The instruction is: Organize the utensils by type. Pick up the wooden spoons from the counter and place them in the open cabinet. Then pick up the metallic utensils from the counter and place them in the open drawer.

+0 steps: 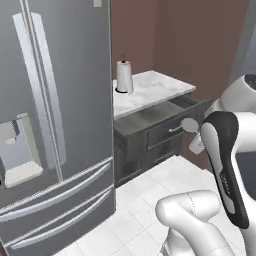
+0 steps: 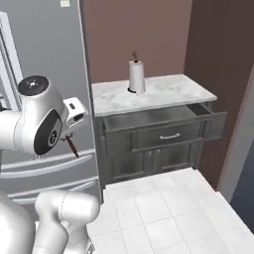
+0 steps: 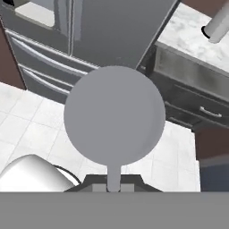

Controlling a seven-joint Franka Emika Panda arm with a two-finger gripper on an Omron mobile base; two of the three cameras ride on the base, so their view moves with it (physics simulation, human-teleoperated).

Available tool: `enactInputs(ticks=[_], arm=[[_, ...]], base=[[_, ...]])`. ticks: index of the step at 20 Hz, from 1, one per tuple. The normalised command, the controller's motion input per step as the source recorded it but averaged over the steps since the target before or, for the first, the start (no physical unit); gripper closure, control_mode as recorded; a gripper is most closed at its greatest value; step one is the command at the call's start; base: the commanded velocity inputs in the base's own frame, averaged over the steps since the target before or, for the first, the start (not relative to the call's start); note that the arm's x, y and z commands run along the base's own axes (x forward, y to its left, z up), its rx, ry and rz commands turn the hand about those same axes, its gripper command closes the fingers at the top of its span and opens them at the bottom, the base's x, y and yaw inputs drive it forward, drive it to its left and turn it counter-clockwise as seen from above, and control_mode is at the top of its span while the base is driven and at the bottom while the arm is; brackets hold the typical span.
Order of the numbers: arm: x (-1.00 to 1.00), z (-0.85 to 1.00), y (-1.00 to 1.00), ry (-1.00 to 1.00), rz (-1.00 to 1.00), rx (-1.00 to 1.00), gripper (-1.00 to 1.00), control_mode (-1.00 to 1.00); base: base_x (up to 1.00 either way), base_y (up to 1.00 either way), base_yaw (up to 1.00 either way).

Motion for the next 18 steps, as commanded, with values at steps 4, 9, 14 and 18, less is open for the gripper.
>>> enactInputs(ticks=[4, 9, 14, 18], arm=[[0.0, 0.0, 0.0, 0.0, 0.0, 0.0, 1.0, 1.0], [0.0, 0.0, 0.0, 0.0, 0.0, 0.0, 1.0, 1.0], [0.0, 0.0, 0.0, 0.0, 0.0, 0.0, 1.0, 1.0], [0.0, 0.0, 0.0, 0.0, 0.0, 0.0, 1.0, 1.0]], base=[[0.1, 0.0, -0.87], [0.05, 0.0, -0.86], [0.0, 0.25, -0.52], [0.0, 0.0, -0.01]])
